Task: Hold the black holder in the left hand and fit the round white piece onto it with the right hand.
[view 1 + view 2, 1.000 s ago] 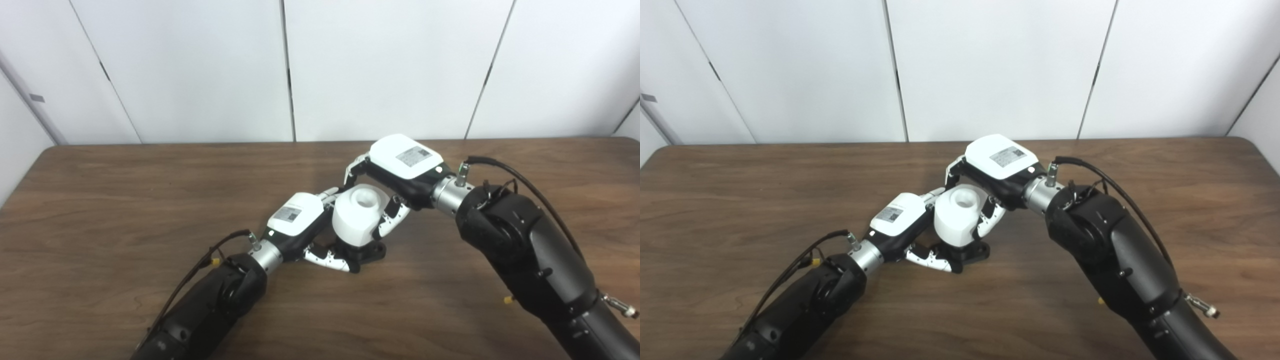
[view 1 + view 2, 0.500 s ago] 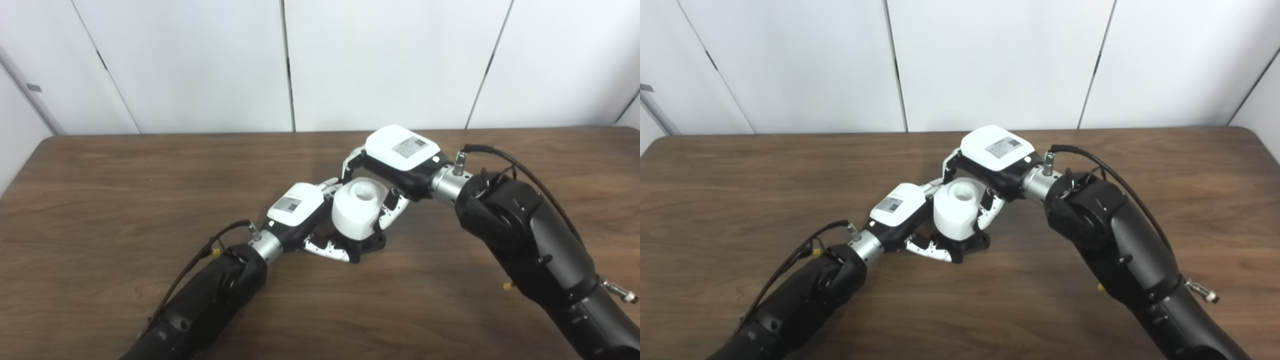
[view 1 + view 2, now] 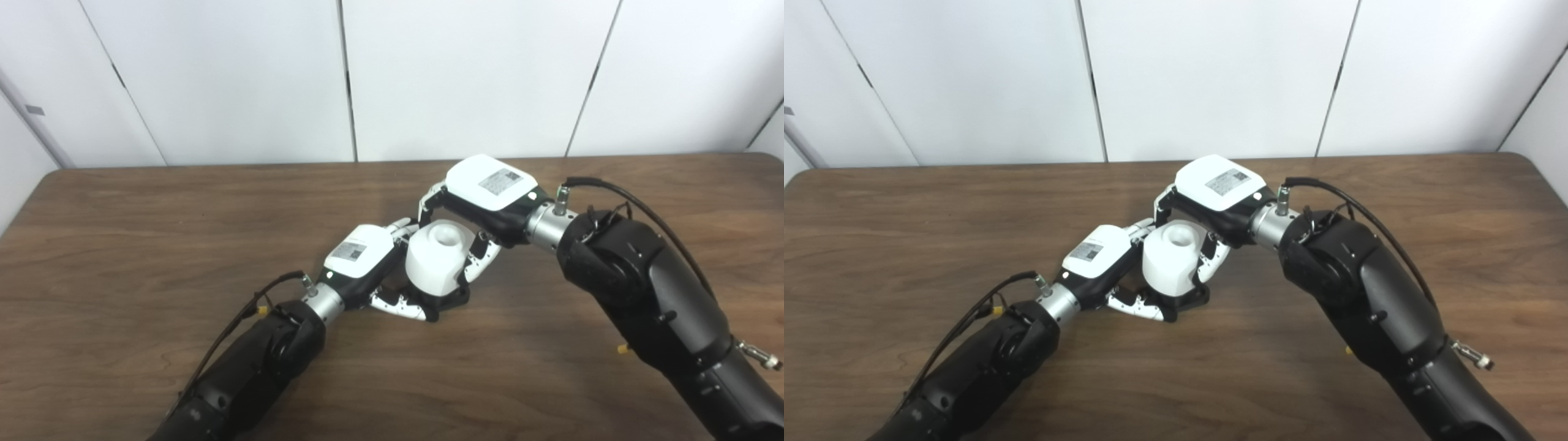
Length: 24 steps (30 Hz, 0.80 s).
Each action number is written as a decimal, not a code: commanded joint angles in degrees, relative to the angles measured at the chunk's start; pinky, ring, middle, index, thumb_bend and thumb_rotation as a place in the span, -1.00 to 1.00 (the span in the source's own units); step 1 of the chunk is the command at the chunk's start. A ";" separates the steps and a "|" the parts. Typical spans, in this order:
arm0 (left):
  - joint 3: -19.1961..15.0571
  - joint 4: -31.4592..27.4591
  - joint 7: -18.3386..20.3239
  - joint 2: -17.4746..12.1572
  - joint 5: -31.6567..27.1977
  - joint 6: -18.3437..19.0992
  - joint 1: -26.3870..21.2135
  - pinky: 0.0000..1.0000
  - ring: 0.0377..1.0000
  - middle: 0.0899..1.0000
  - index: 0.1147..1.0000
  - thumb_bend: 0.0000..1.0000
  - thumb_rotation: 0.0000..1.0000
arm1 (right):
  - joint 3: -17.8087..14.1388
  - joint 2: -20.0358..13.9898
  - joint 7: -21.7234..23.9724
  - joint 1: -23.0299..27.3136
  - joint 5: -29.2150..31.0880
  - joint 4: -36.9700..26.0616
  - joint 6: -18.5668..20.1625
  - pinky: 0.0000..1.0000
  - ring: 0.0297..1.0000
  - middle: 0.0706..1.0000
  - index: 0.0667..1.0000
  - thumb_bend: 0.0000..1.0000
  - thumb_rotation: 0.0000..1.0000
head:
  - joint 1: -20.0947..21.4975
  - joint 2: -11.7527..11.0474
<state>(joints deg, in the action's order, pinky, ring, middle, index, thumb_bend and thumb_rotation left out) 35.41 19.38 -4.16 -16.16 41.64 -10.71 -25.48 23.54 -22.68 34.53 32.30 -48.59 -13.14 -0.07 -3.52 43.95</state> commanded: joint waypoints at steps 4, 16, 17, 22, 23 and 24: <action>3.53 2.55 7.36 -0.05 2.85 2.10 3.39 0.62 0.87 0.78 -0.16 0.05 -0.85 | 0.75 -0.20 -0.44 0.58 -0.04 1.60 -1.66 0.38 0.43 0.35 -0.11 0.05 -0.71 | -0.02 0.03; 3.66 2.39 8.00 0.12 2.69 2.47 3.24 0.64 0.87 0.79 -0.16 0.05 -0.85 | 1.68 1.55 -1.06 0.08 -0.91 3.30 -0.45 0.44 0.46 0.37 -0.11 0.05 -0.71 | -0.11 0.27; 3.67 2.38 7.93 0.14 2.73 2.47 3.26 0.63 0.86 0.79 -0.16 0.05 -0.85 | 1.79 1.71 -1.09 0.06 -0.98 3.41 -0.41 0.44 0.46 0.37 -0.11 0.05 -0.71 | -0.11 0.33; 3.71 2.28 8.04 0.32 2.59 2.70 3.36 0.63 0.87 0.79 -0.16 0.05 -0.86 | 2.22 2.32 -0.60 0.14 -1.28 3.47 -0.11 0.45 0.47 0.37 -0.11 0.05 -0.71 | -0.20 0.52; 3.69 2.23 8.21 0.38 2.44 2.82 3.39 0.64 0.87 0.79 -0.16 0.05 -0.85 | 2.22 2.45 -0.63 0.11 -1.10 3.49 -0.14 0.46 0.47 0.37 -0.11 0.05 -0.71 | -0.25 0.56; 3.67 2.23 8.36 0.43 2.26 2.89 3.40 0.64 0.87 0.79 -0.16 0.05 -0.85 | 2.23 2.60 -0.72 0.04 -0.95 3.52 -0.19 0.46 0.47 0.37 -0.11 0.05 -0.71 | -0.29 0.60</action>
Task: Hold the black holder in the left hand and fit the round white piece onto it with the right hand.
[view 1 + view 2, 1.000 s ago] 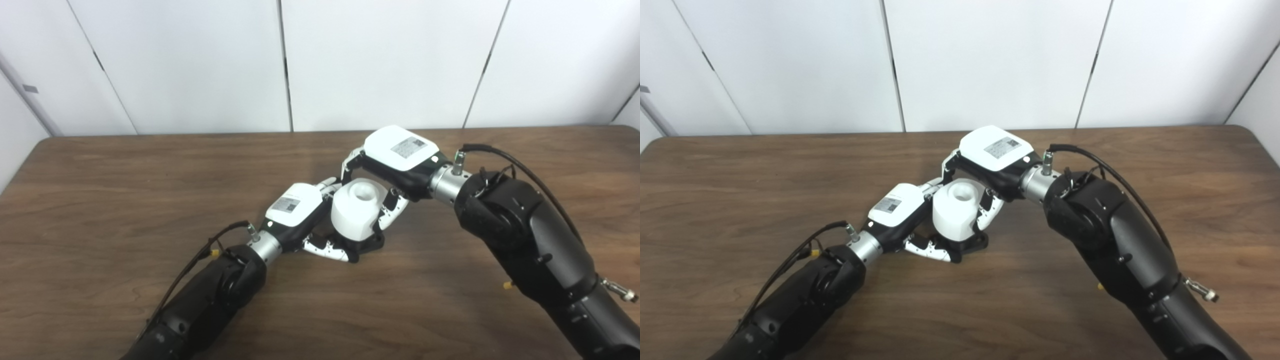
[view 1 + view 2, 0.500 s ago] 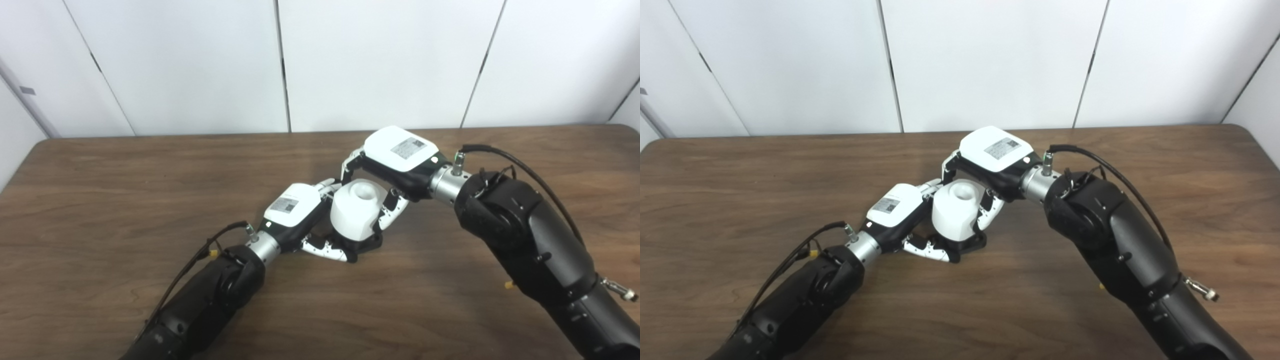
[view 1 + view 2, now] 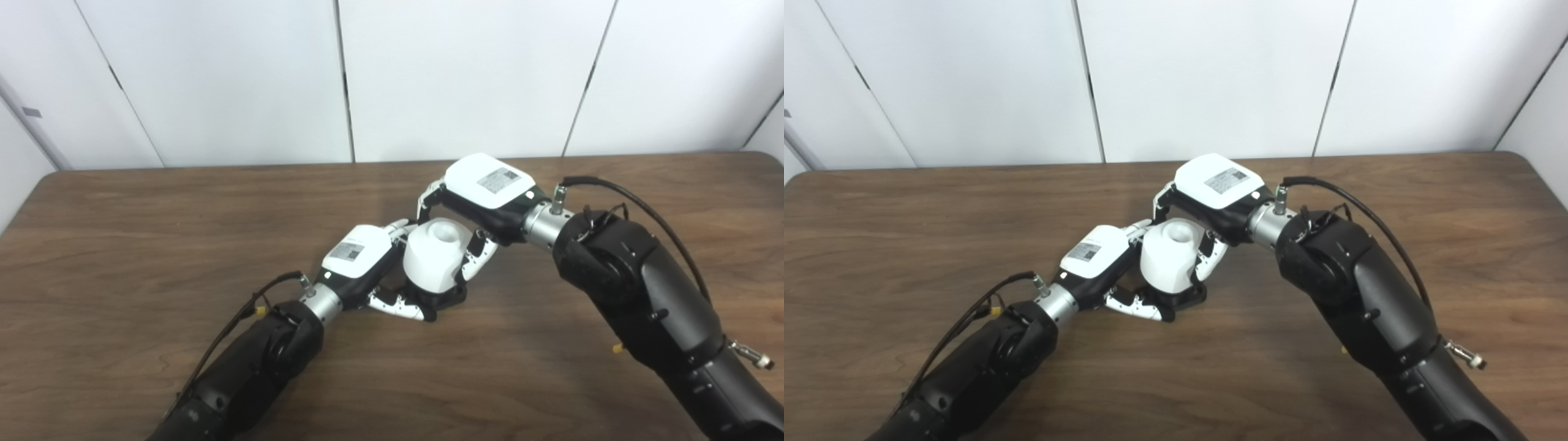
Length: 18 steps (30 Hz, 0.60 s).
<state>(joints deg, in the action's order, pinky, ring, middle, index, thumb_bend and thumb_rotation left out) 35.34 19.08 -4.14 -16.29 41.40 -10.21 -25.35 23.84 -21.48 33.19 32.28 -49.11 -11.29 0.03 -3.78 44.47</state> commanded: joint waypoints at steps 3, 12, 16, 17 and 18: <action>3.78 2.39 8.72 0.65 2.18 2.67 3.26 0.64 0.87 0.80 -0.16 0.05 -0.85 | 2.35 1.61 0.80 -0.06 -0.37 1.81 -0.65 0.47 0.46 0.36 -0.11 0.05 -0.71 | -0.03 0.24; 3.83 2.53 8.50 0.67 1.98 2.41 3.26 0.63 0.85 0.80 -0.16 0.05 -0.86 | 5.24 1.22 2.88 -0.48 -1.16 1.59 -1.80 0.52 0.49 0.39 -0.11 0.05 -0.71 | -0.03 0.46; 3.86 2.61 8.58 0.64 1.93 2.28 3.13 0.62 0.85 0.80 -0.16 0.05 -0.86 | 6.01 0.90 2.99 -0.55 -1.45 1.40 -1.95 0.55 0.49 0.40 -0.11 0.04 -0.72 | -0.06 0.44; 3.88 2.68 8.68 0.65 1.92 2.34 3.08 0.62 0.85 0.80 -0.16 0.05 -0.86 | 6.20 0.71 3.15 -0.51 -1.44 1.28 -2.06 0.55 0.49 0.41 -0.11 0.04 -0.72 | -0.13 0.47; 3.87 2.76 8.75 0.68 1.87 2.37 3.03 0.63 0.85 0.80 -0.16 0.05 -0.86 | 6.35 0.54 3.27 -0.46 -1.40 1.19 -2.11 0.55 0.50 0.41 -0.11 0.04 -0.72 | -0.14 0.47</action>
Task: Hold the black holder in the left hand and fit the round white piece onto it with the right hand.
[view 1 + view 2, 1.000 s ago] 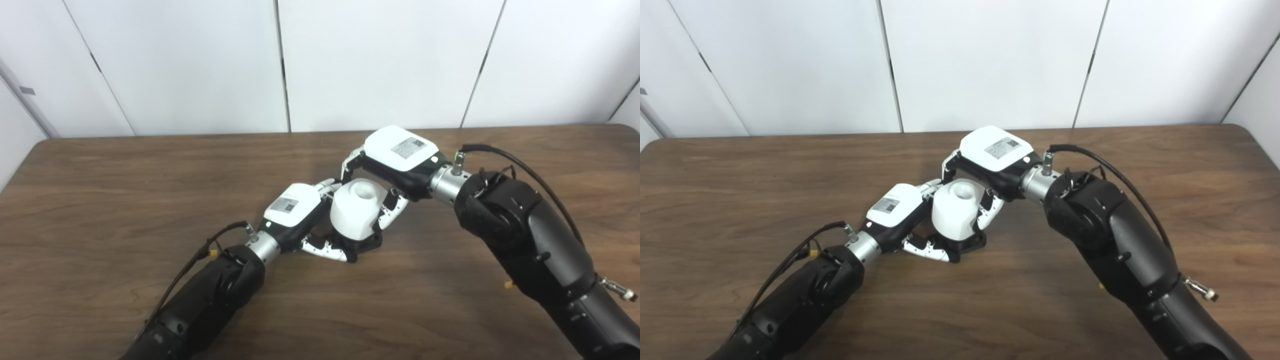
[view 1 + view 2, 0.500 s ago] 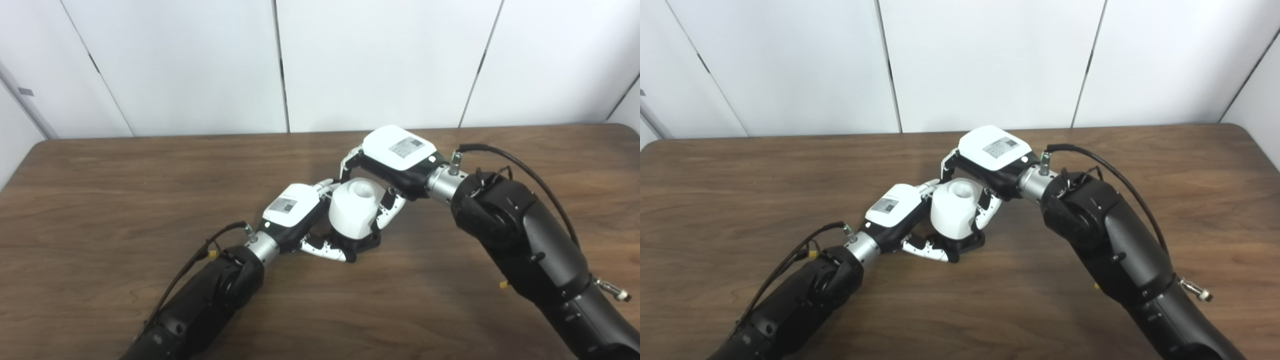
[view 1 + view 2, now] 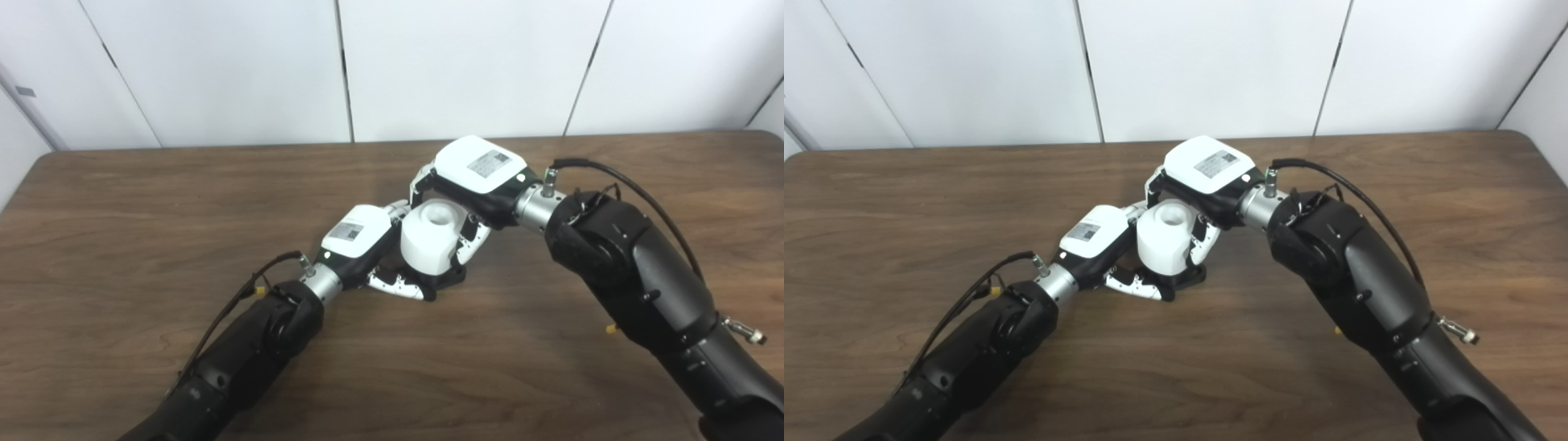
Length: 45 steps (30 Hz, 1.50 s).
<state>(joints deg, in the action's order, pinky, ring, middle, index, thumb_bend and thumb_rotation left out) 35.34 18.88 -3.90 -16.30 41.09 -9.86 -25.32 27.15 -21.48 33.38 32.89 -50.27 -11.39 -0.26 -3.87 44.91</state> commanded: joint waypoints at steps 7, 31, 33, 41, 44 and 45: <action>3.87 3.07 8.40 0.67 2.10 1.78 2.96 0.60 0.86 0.80 -0.16 0.05 -0.86 | 3.64 -0.54 2.42 -1.03 0.18 1.27 -2.72 0.51 0.48 0.39 -0.11 0.04 -0.71 | -0.05 0.11; 3.64 2.68 8.28 -0.15 2.06 1.40 3.23 0.58 0.84 0.79 -0.16 0.05 -0.86 | 2.56 -2.08 2.40 -1.46 0.52 1.81 -3.49 0.51 0.47 0.38 -0.11 0.05 -0.71 | 1.60 0.21; 3.63 2.38 8.76 -0.31 1.88 1.59 3.29 0.61 0.85 0.80 -0.16 0.05 -0.86 | 2.11 -2.28 2.71 -1.43 0.88 1.41 -3.05 0.52 0.48 0.38 -0.11 0.05 -0.72 | 1.81 0.30; 3.36 1.87 9.59 -0.45 1.35 1.88 3.51 0.61 0.85 0.80 -0.16 0.05 -0.86 | 0.95 -3.54 3.05 -1.24 1.94 0.72 -2.62 0.52 0.47 0.37 -0.11 0.05 -0.72 | 2.02 0.48; 3.21 1.68 9.72 -0.49 1.28 1.79 3.54 0.60 0.84 0.80 -0.16 0.05 -0.86 | 0.74 -3.95 3.15 -1.25 2.17 0.56 -2.52 0.52 0.47 0.36 -0.11 0.05 -0.72 | 1.99 0.71; 3.22 1.59 9.86 -0.48 1.38 1.92 3.52 0.60 0.84 0.80 -0.16 0.05 -0.86 | 0.68 -4.09 3.27 -1.26 2.26 0.44 -2.48 0.53 0.48 0.36 -0.11 0.05 -0.72 | 1.97 0.73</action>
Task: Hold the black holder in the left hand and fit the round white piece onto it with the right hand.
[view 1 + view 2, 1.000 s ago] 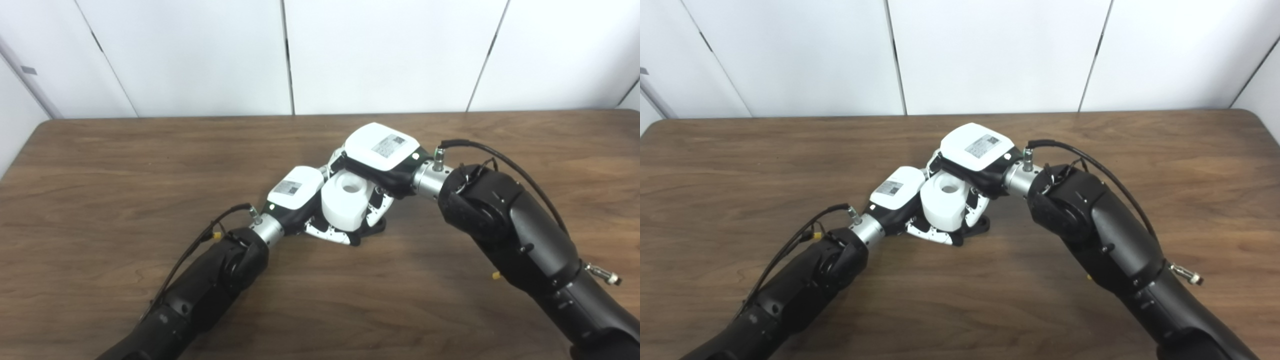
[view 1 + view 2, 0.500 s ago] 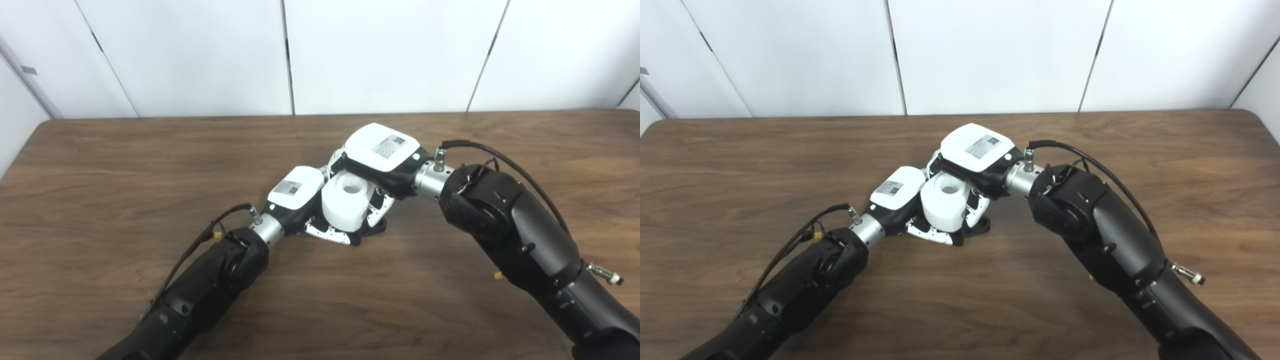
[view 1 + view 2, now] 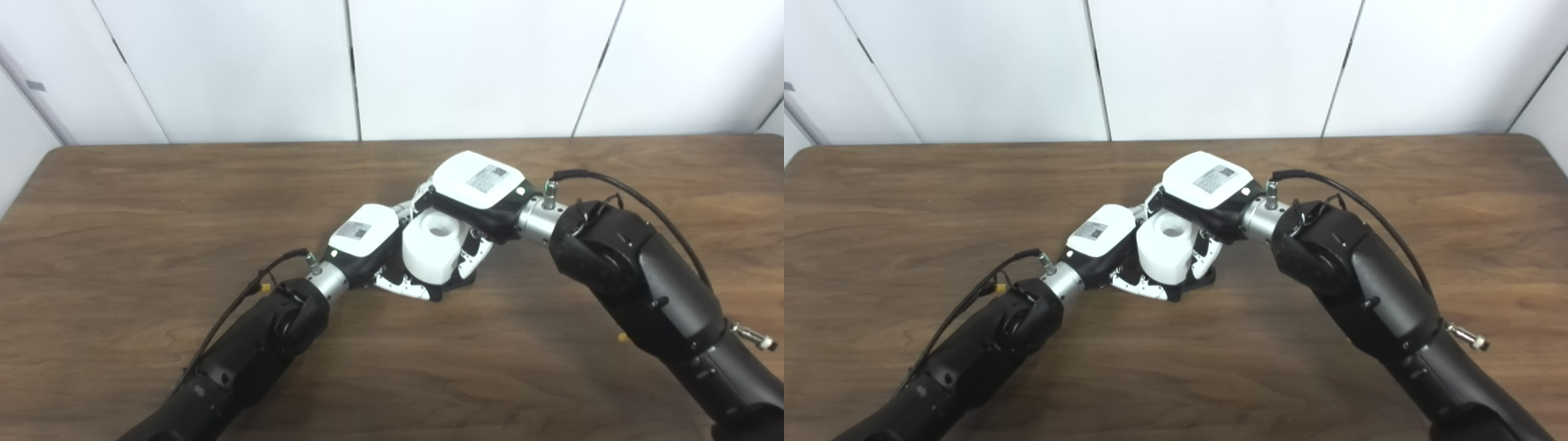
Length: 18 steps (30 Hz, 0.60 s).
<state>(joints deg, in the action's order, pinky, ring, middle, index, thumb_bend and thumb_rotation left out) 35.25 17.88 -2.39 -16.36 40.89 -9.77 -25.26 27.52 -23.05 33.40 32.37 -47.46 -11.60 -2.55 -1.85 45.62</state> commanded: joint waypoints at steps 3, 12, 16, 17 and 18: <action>3.34 2.54 8.43 -0.37 1.77 1.92 3.41 0.59 0.83 0.79 -0.16 0.05 -0.86 | 0.33 -2.95 3.43 -0.67 -0.62 0.53 -0.47 0.52 0.48 0.36 -0.11 0.05 -0.71 | -0.09 0.14; 3.04 2.42 8.62 -0.04 1.24 2.07 3.51 0.59 0.84 0.78 -0.16 0.05 -0.87 | 0.34 -3.52 3.28 -0.42 -0.08 0.46 -0.51 0.49 0.46 0.35 -0.11 0.05 -0.71 | -0.35 0.41; 2.94 2.52 8.08 -0.02 1.40 1.82 3.55 0.59 0.82 0.77 -0.17 0.05 -0.86 | 0.31 -3.67 3.66 0.10 -0.07 0.35 -0.44 0.49 0.46 0.36 -0.11 0.05 -0.71 | -0.23 0.34; 2.92 2.61 7.90 0.02 1.40 1.72 3.56 0.60 0.82 0.76 -0.17 0.05 -0.86 | 0.19 -3.69 3.73 0.24 0.01 0.17 -0.37 0.49 0.46 0.36 -0.11 0.05 -0.71 | -0.24 0.33; 2.95 2.69 7.75 0.05 1.50 1.62 3.55 0.59 0.82 0.76 -0.17 0.05 -0.86 | -0.04 -3.63 3.55 0.36 0.14 0.00 -0.33 0.49 0.46 0.36 -0.11 0.05 -0.71 | -0.29 0.32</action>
<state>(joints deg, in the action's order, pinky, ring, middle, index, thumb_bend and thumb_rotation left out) 35.12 17.60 -1.95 -16.28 40.75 -9.75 -25.18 27.23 -24.74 33.93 32.52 -46.64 -11.86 -2.61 -2.02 45.88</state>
